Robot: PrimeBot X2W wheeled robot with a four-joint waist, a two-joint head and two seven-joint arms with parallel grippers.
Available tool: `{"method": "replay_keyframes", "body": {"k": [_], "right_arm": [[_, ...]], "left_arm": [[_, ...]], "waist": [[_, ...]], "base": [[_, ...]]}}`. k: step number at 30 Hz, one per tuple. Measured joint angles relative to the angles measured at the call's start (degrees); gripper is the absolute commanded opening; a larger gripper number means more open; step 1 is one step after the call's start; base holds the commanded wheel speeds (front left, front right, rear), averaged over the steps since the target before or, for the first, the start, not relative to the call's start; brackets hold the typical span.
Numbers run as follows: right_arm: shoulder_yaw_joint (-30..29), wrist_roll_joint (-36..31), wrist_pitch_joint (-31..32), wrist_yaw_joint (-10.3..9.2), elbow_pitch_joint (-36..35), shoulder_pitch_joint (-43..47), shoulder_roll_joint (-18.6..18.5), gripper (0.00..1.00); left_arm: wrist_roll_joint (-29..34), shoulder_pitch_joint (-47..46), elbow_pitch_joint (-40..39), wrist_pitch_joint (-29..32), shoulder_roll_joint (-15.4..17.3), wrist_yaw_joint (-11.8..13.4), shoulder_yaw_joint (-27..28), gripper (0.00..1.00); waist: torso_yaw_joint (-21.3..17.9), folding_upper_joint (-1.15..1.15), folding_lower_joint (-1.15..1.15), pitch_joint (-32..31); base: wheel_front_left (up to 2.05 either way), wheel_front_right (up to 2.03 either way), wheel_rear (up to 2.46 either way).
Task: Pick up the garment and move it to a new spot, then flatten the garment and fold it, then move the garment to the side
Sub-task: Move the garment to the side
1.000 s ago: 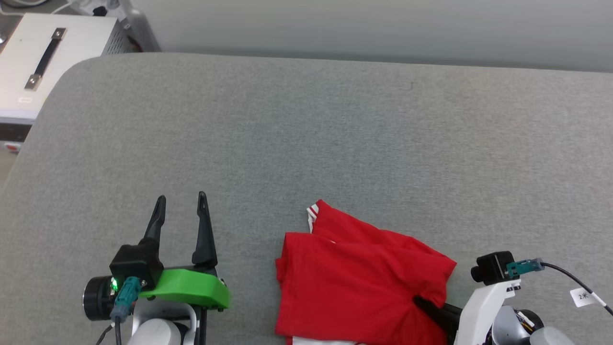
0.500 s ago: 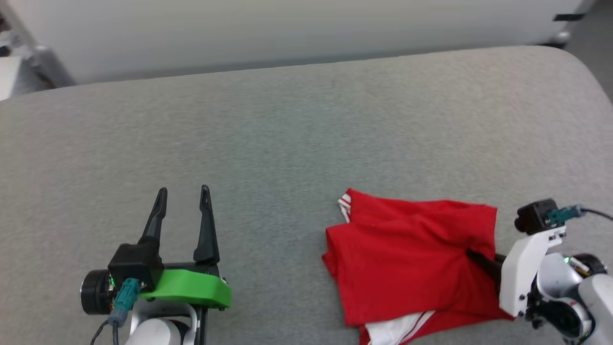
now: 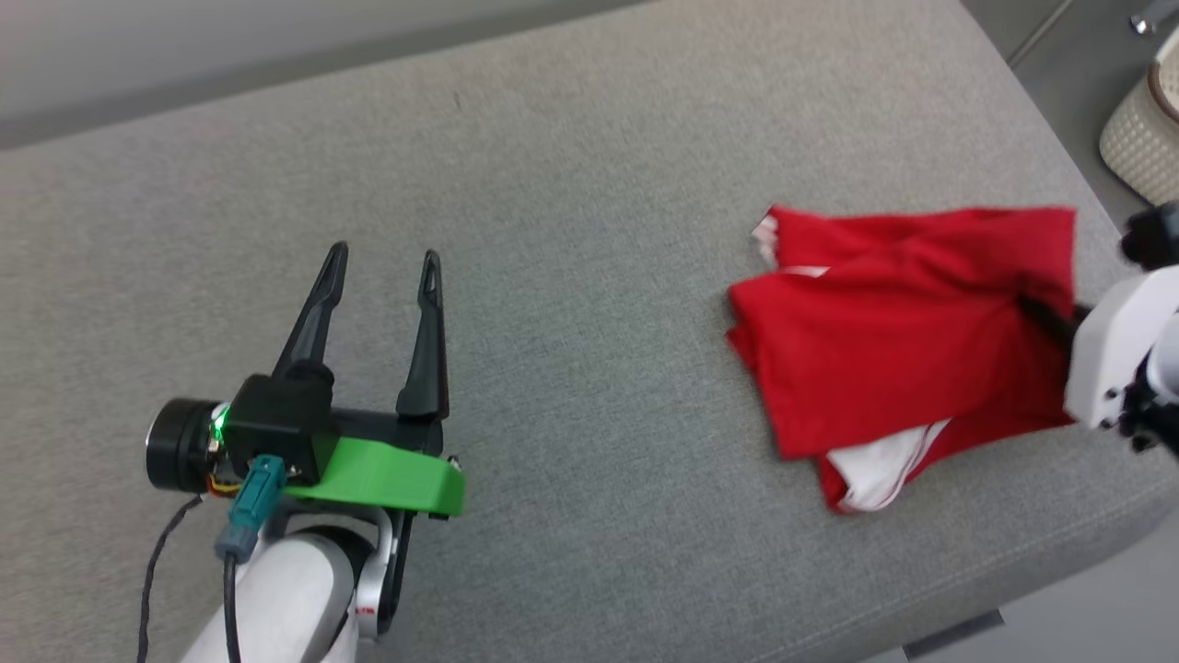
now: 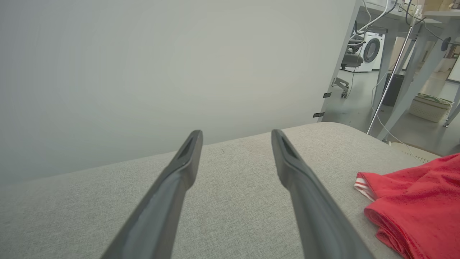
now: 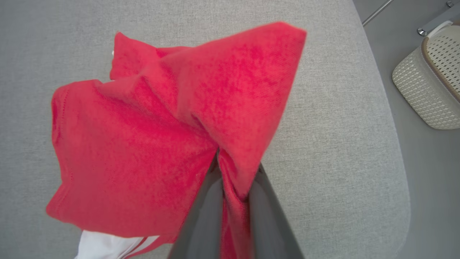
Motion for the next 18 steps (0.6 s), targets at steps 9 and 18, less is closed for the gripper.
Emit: {"method": "replay_keyframes", "body": {"k": [9,18], "right_arm": [[-2.5,-3.5,-4.9,0.0,12.7,-11.5,-3.7,0.0],[-4.9,-7.1,-12.0,0.0,22.5,-20.5,-5.3,0.0]], "left_arm": [[3.4,-7.4,-3.3,3.8,1.3,-1.0,-1.8,1.0],[5.7,-13.3,-4.7,4.6,1.0,-2.1,-3.2,1.0]], "waist": [[-1.7,0.0,0.01,9.0],[-0.9,0.0,0.01,16.9]], "base": [[0.0,0.0,0.0],[0.0,0.0,0.0]]}}
